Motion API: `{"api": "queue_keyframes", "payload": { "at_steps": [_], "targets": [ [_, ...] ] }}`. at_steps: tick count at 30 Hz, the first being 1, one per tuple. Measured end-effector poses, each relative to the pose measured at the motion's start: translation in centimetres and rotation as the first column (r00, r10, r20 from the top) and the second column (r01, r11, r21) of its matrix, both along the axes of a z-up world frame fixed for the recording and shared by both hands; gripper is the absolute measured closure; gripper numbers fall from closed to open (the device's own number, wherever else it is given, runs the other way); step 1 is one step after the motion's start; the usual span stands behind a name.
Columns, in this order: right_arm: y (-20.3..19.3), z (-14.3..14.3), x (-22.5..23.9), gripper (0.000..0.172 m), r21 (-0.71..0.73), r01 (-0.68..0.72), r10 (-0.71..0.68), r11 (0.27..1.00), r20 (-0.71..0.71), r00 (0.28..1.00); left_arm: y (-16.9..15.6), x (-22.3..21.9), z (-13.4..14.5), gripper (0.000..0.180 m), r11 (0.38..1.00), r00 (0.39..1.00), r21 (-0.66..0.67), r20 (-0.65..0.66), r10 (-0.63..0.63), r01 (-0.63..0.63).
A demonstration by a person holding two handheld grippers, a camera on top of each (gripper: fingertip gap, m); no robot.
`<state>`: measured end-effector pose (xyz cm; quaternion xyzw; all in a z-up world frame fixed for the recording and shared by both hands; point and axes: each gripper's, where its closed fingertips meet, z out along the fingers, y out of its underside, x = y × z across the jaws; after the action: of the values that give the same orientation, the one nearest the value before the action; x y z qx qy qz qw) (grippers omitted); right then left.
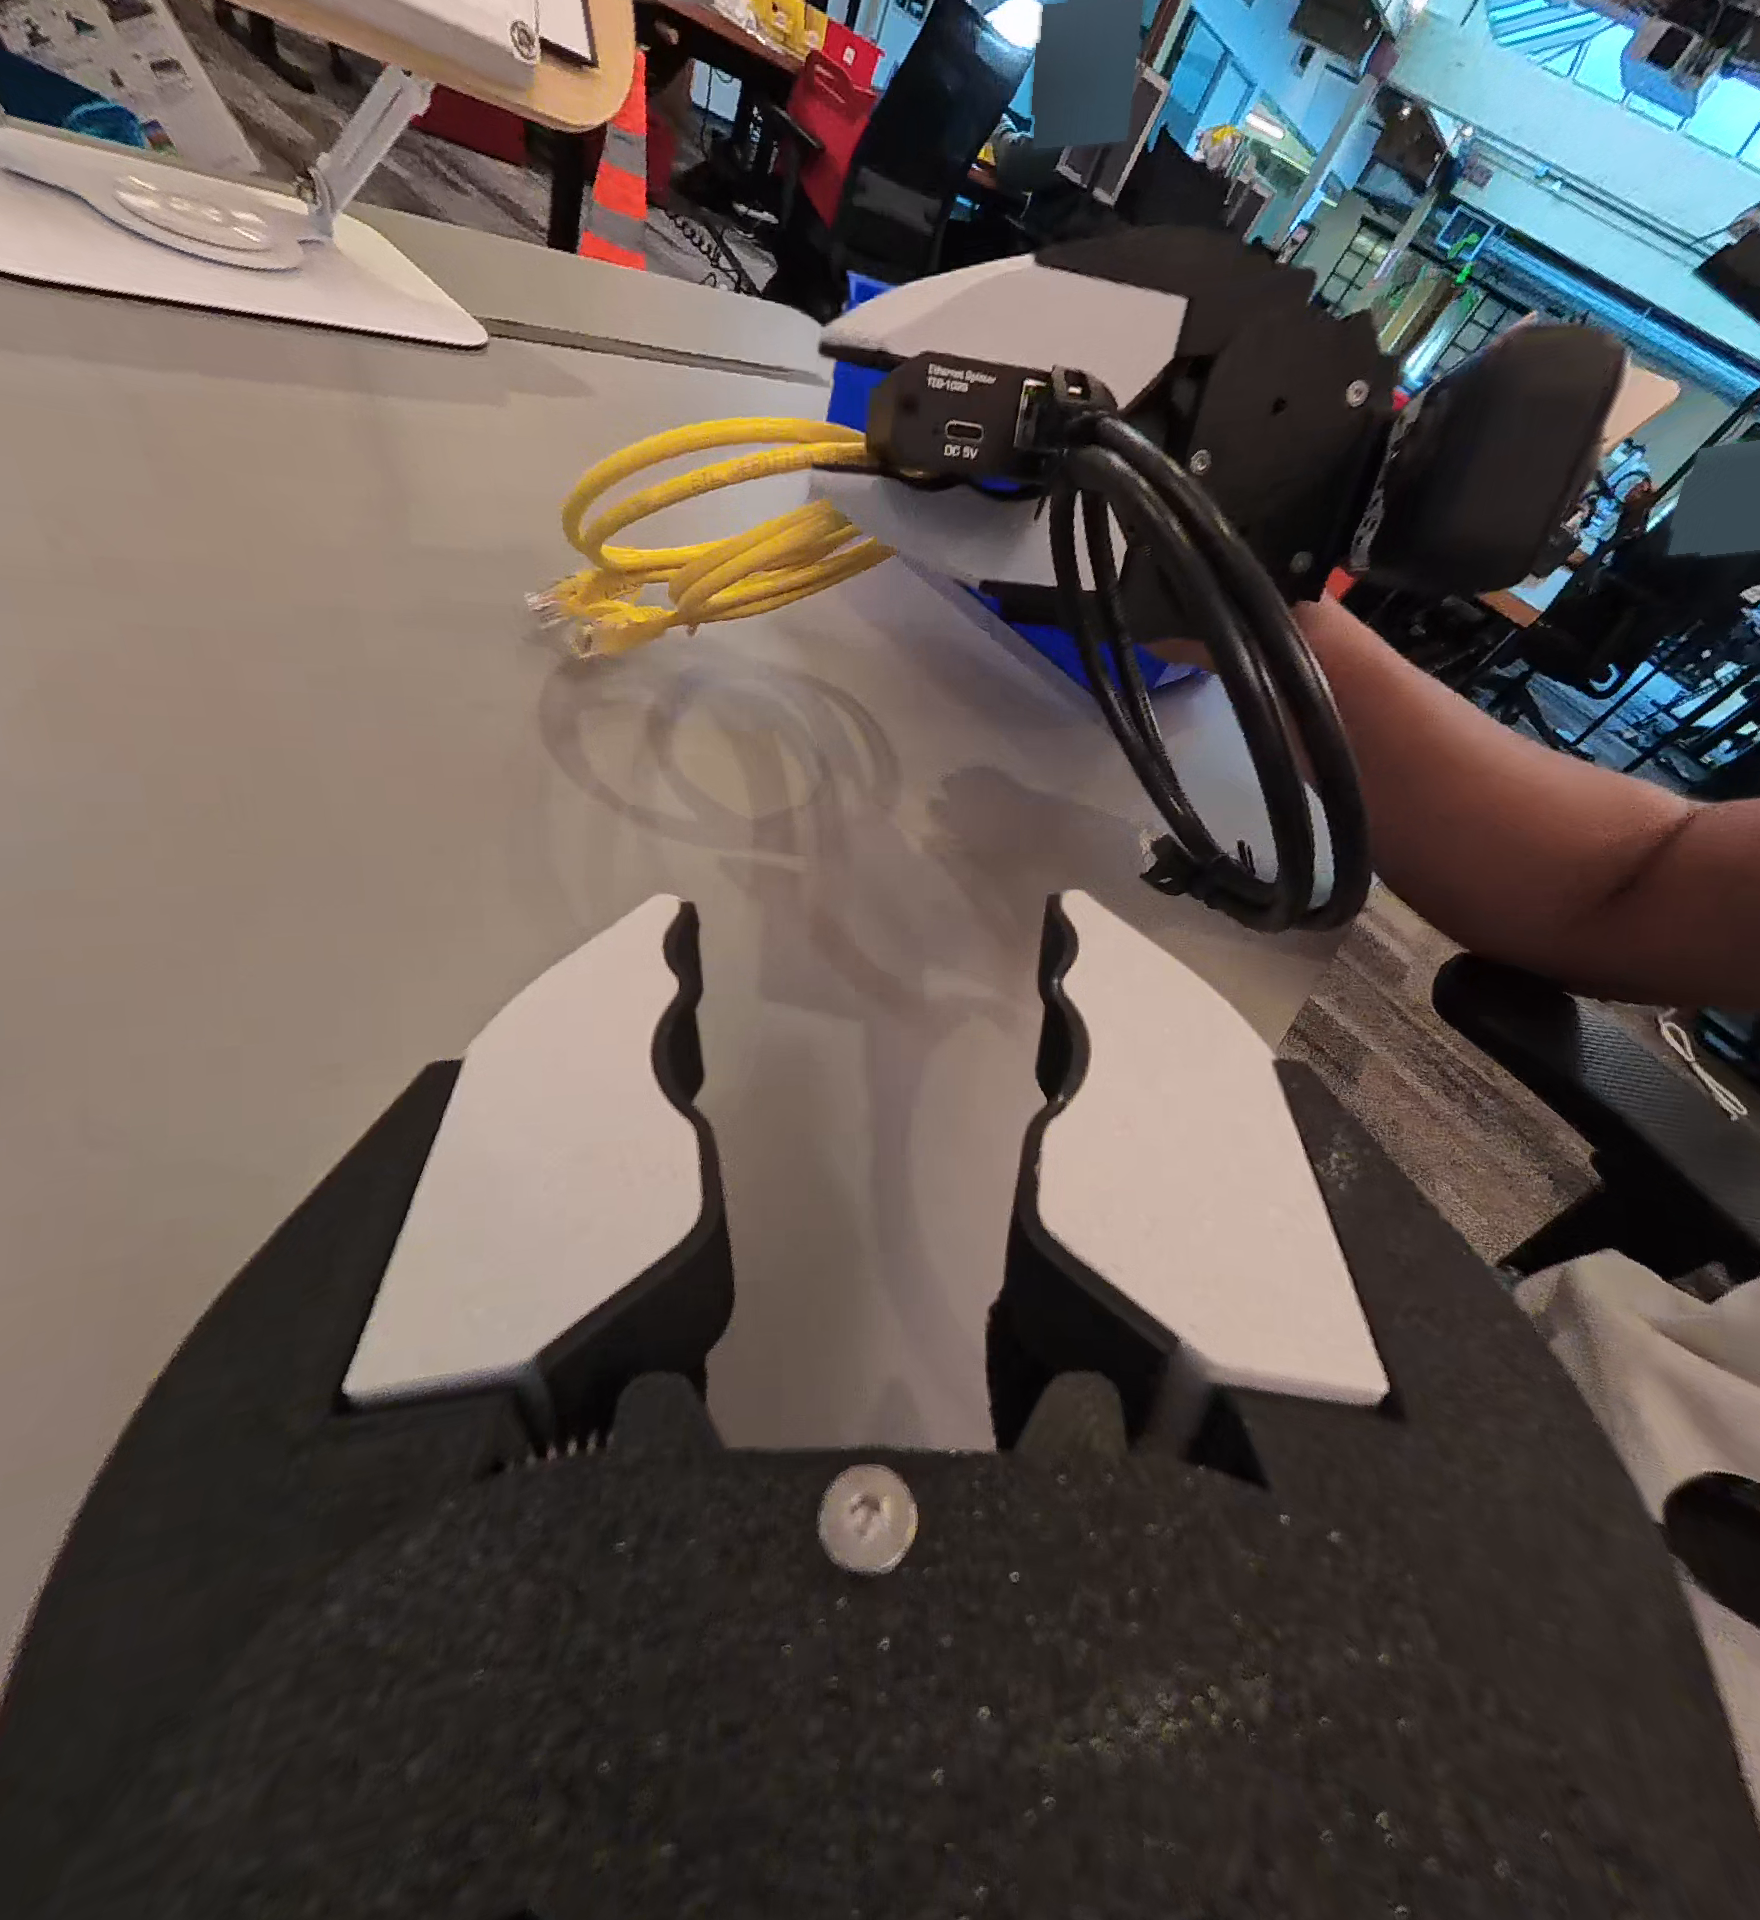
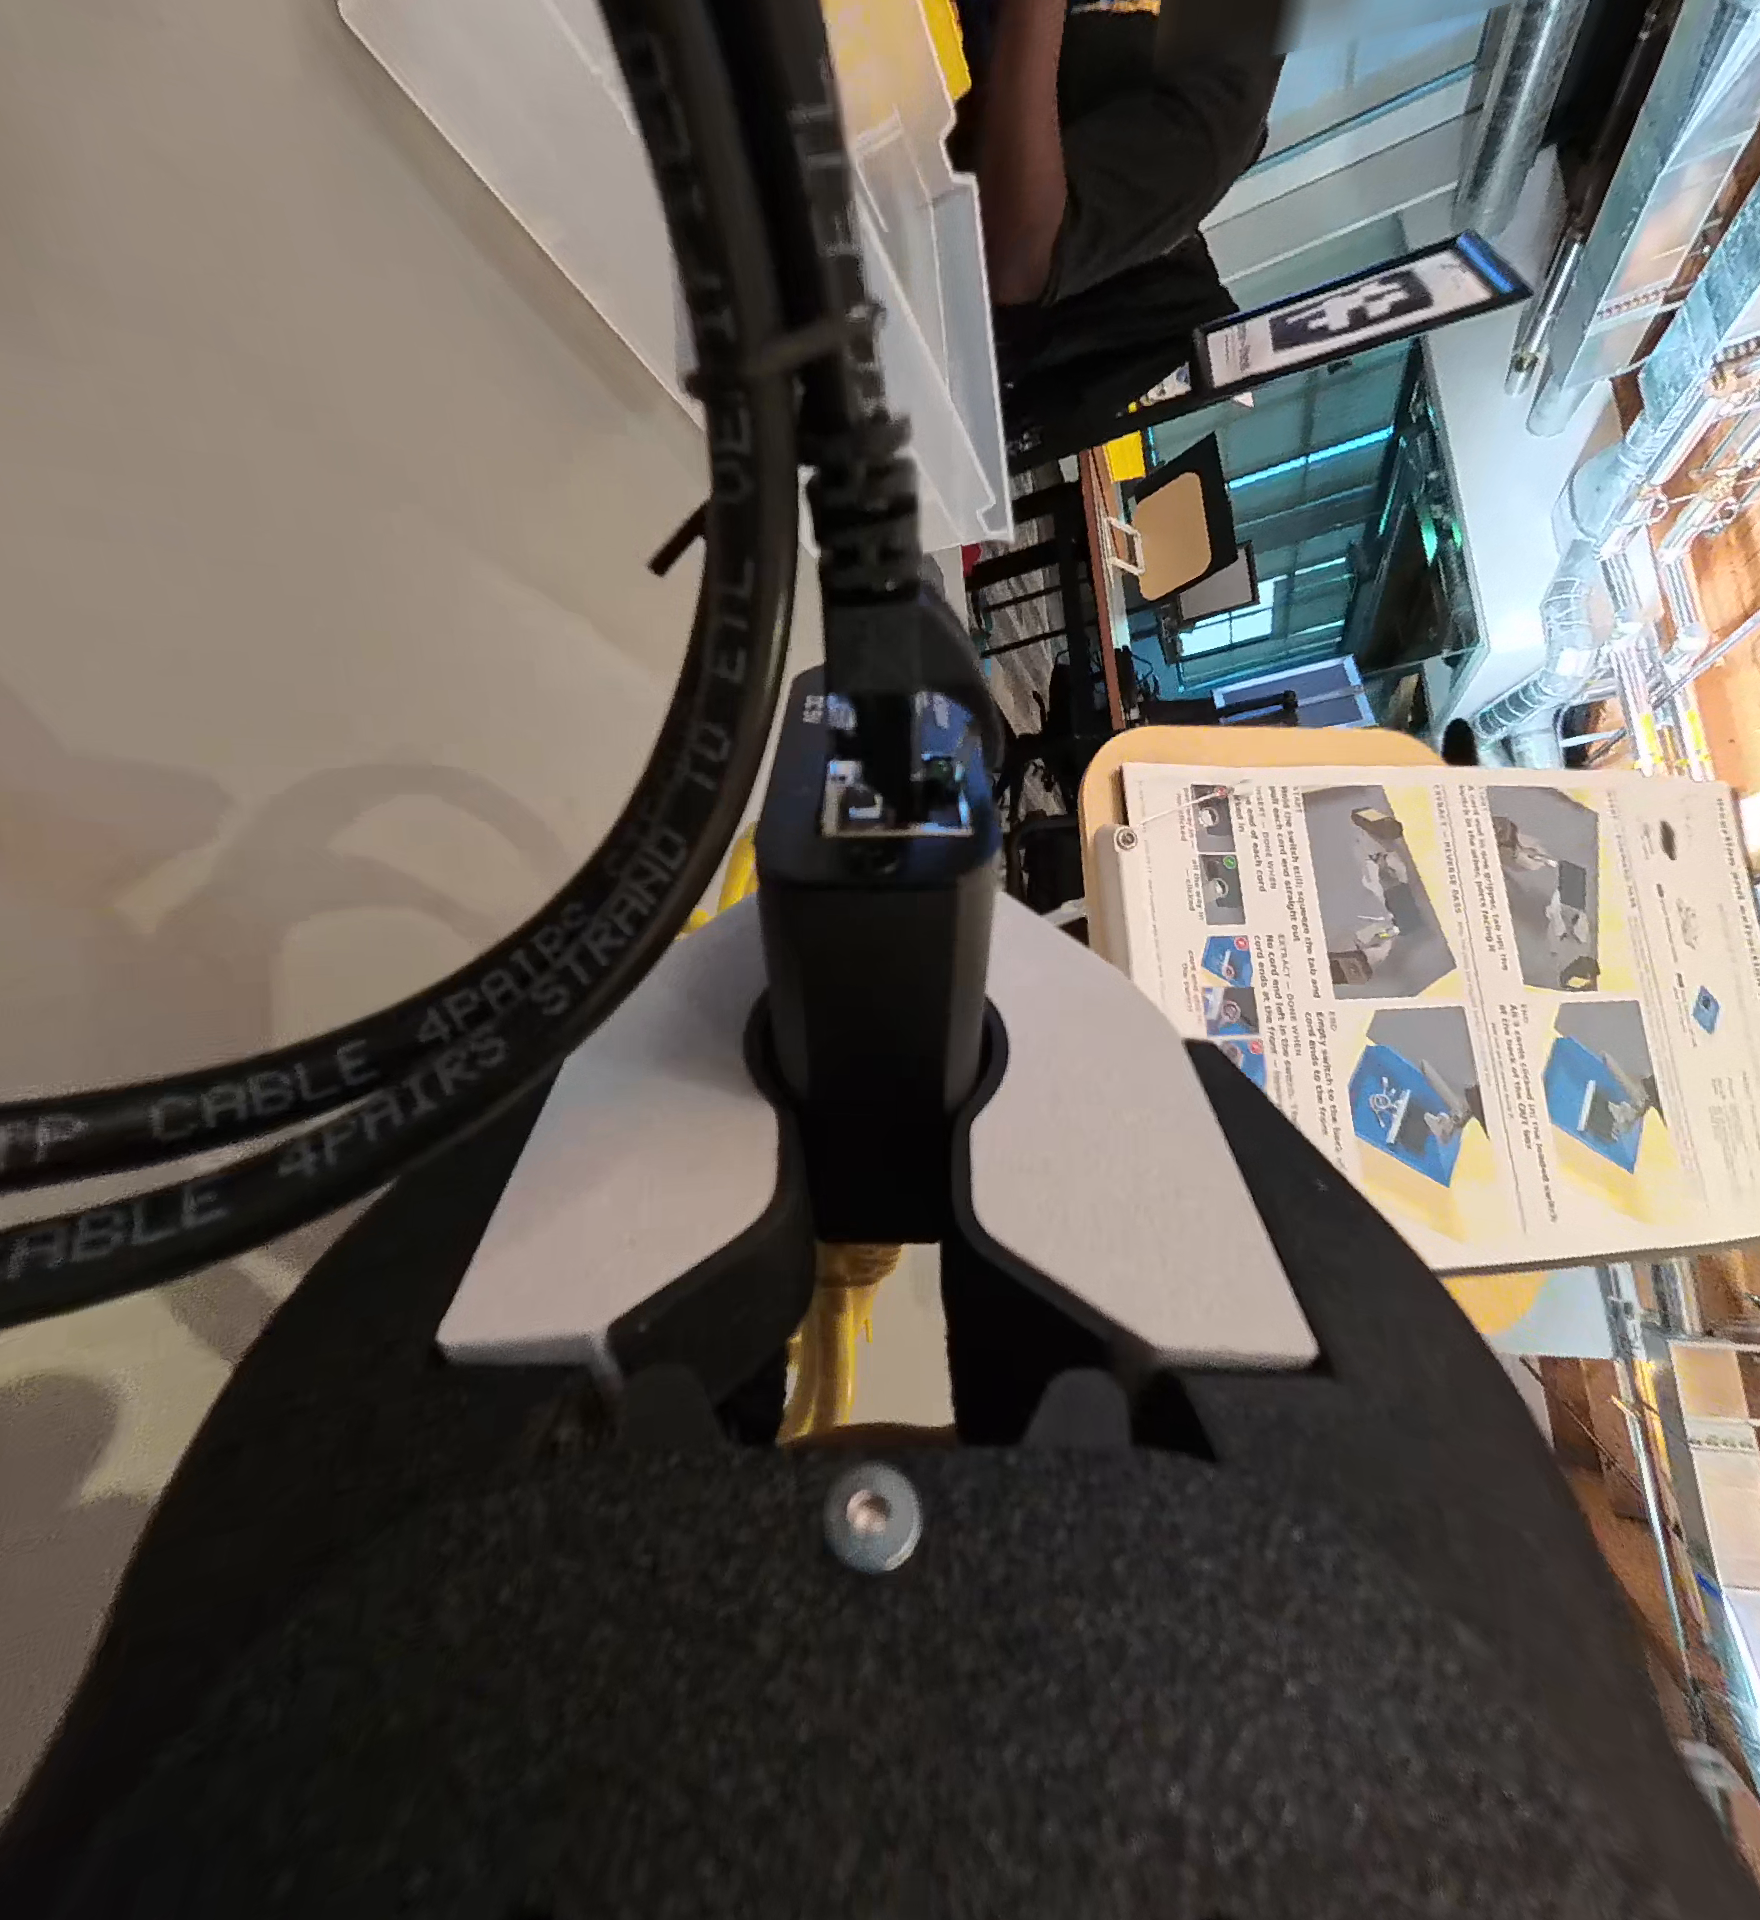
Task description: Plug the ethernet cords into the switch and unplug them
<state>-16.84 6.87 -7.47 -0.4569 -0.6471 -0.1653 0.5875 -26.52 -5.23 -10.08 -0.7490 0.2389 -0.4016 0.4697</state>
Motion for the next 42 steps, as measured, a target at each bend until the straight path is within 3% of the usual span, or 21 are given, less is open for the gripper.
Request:
{"api": "queue_keyframes", "payload": {
  "at_steps": [7, 12, 19, 24, 29, 32, 37, 42],
  "targets": [
    [-1.3, 3.1, 1.8, 0.148, -0.027, 0.08, -0.079, 0.996, 0.009, 0.997, -1.2, 1.1, 0.0, 0.118, 0.998, 0.998, -0.047, 0.041, -0.04, 0.042],
    [-1.2, 7.1, 6.3, 0.148, -0.167, 0.173, -0.168, 0.971, 0.042, 0.985, -2.0, 2.0, -0.2, 0.118, 0.995, 0.997, -0.059, 0.031, -0.076, 0.078],
    [1.5, 12.8, 17.8, 0.148, -0.471, 0.339, -0.287, 0.815, 0.18, 0.941, -2.6, 3.2, -0.5, 0.118, 0.99, 0.992, -0.072, 0.027, -0.124, 0.125],
    [6.2, 14.6, 27.9, 0.148, -0.508, 0.528, -0.408, 0.681, 0.336, 0.849, -2.4, 3.4, -1.0, 0.118, 0.987, 0.991, -0.087, 0.015, -0.133, 0.133],
    [10.9, 12.7, 36.7, 0.143, -0.51, 0.691, -0.519, 0.513, 0.456, 0.723, -2.0, 3.2, -1.4, 0.118, 0.987, 0.993, -0.104, 0.013, -0.119, 0.12],
    [12.2, 9.8, 39.3, 0.147, -0.52, 0.745, -0.489, 0.418, 0.563, 0.666, -1.9, 3.2, -1.7, 0.118, 0.987, 0.993, -0.115, 0.005, -0.114, 0.114],
    [13.1, 5.5, 38.4, 0.148, -0.747, 0.627, -0.408, 0.223, 0.512, 0.756, -1.9, 3.2, -2.1, 0.118, 0.986, 0.993, -0.123, -0.012, -0.118, 0.116],
    [14.9, 1.5, 37.7, 0.148, -0.85, 0.503, -0.379, 0.155, 0.419, 0.825, -2.0, 3.2, -2.8, 0.118, 0.986, 0.99, -0.118, -0.061, -0.129, 0.121]
  ]
}}
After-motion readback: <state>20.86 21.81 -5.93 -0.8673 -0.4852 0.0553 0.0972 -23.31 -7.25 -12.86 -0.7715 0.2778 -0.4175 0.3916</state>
